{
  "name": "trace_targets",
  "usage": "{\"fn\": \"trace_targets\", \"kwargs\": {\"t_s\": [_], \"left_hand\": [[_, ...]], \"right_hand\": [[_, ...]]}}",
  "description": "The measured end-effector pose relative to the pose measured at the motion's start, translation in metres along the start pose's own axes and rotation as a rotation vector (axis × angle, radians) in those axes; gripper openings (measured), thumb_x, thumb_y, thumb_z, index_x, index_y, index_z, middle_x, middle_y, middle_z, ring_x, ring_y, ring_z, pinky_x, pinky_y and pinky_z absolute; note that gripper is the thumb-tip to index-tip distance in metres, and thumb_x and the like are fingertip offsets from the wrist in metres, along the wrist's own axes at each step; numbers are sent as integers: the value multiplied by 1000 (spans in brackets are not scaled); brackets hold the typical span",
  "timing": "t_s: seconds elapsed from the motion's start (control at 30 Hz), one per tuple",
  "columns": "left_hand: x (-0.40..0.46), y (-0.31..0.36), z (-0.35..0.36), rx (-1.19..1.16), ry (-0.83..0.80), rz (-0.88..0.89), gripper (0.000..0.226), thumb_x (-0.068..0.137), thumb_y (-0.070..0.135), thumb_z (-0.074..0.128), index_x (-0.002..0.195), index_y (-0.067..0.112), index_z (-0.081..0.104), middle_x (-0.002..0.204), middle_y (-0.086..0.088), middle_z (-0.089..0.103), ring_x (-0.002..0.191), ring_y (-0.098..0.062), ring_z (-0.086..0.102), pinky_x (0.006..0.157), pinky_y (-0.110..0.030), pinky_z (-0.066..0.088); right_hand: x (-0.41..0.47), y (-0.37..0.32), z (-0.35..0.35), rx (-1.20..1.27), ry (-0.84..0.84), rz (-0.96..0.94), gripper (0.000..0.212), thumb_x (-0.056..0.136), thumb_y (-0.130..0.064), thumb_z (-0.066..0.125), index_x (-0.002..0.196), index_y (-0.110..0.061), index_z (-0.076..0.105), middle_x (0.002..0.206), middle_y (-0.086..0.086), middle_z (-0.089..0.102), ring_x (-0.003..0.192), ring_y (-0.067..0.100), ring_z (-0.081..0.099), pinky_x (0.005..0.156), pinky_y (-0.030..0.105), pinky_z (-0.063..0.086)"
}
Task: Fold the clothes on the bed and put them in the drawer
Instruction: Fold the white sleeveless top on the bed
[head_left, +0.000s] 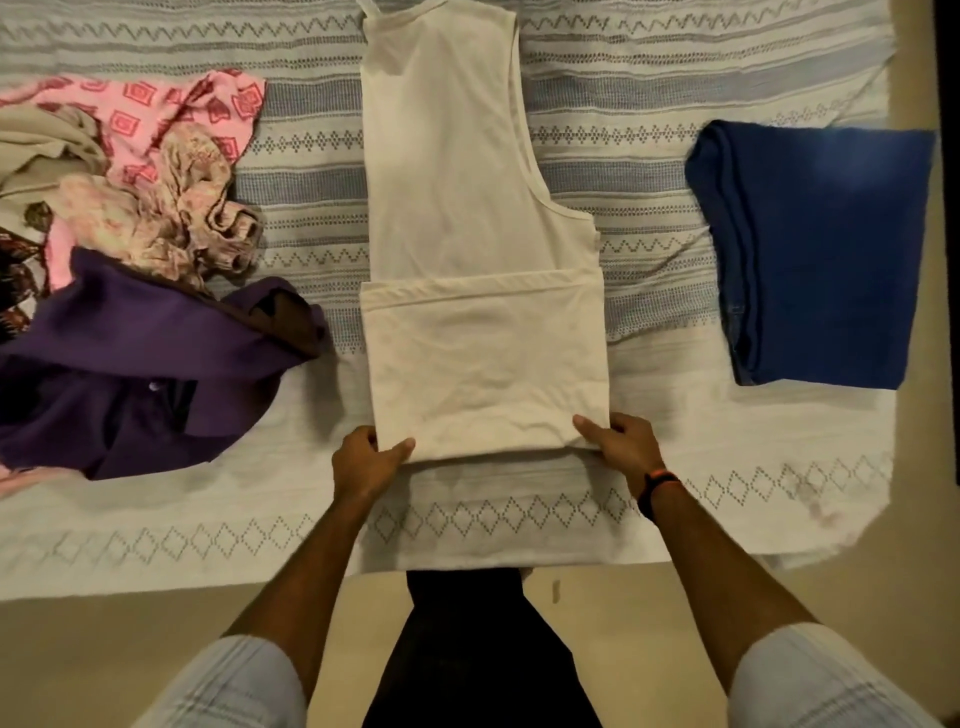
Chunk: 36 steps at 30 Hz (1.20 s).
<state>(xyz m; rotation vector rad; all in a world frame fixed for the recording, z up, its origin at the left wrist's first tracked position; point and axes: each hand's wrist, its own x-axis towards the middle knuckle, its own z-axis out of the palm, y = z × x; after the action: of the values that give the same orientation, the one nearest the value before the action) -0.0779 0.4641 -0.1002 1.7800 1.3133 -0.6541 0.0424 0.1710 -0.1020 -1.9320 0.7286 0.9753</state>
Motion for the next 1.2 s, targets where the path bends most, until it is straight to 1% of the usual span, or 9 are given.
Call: {"fn": "trace_targets", "kwargs": {"t_s": [0.1,0.17,0.23,0.43,0.53,0.67,0.8,1.03,1.2], "left_hand": [[5,-9,-5,-164,-76,-79,40,82,31,78,107,1,70,95,-13,70,79,-25,66,71,-31,51],[0,-11,-12,-291,-102,-120,28,85,23,76,99,0,68,79,-10,67,52,-11,63,51,-23,49],[-9,-12,-19,-373,-136,-146,19,87,18,73,95,2,65,76,-9,66,44,-5,62,43,-18,49],[-48,-25,-25,-460,-99,-127,16,89,10,70,81,-1,61,73,-16,65,42,-8,61,42,-19,50],[-71,-32,-26,-502,-46,-100,19,88,9,72,77,-3,62,69,-18,64,44,-12,62,47,-22,55],[-107,-42,-27,-569,-13,-49,10,92,4,66,98,-3,61,73,-17,66,52,-16,66,47,-22,55],[-150,-58,-29,-596,6,-1,26,93,-2,59,113,11,47,90,-19,65,69,-25,68,50,-25,57],[-200,-75,-31,-560,-14,95,19,89,-4,54,94,9,66,78,-17,66,48,-14,59,48,-21,49],[-206,-63,-38,-603,-9,118,21,91,-3,54,89,9,71,72,-12,67,55,-14,61,49,-20,52]], "right_hand": [[-4,-2,-6,123,-27,17,16,80,-21,81,83,-9,70,92,8,73,76,24,67,72,38,60],[-12,-2,-13,169,-39,10,15,80,-14,81,85,-6,70,92,8,72,73,19,66,64,30,59],[-22,0,-21,205,-66,-3,17,78,-9,81,90,-4,70,93,8,72,75,17,67,60,25,57],[-60,10,-34,214,-70,-10,15,80,-8,79,89,-6,67,89,12,69,63,18,64,51,23,56],[-79,23,-40,209,-44,-32,28,82,-8,78,107,-1,65,97,18,69,60,20,64,46,23,54],[-110,40,-52,253,-21,-76,42,85,-4,74,123,0,55,111,21,66,74,24,67,48,23,55],[-143,65,-68,312,-18,-119,50,85,0,72,128,-7,48,117,21,60,81,29,68,51,25,57],[-186,85,-91,315,-68,-198,40,85,4,65,118,-16,60,106,12,71,76,29,73,54,25,52],[-197,75,-95,313,-85,-215,21,89,3,60,97,-11,73,102,11,74,80,26,74,64,26,55]]}}
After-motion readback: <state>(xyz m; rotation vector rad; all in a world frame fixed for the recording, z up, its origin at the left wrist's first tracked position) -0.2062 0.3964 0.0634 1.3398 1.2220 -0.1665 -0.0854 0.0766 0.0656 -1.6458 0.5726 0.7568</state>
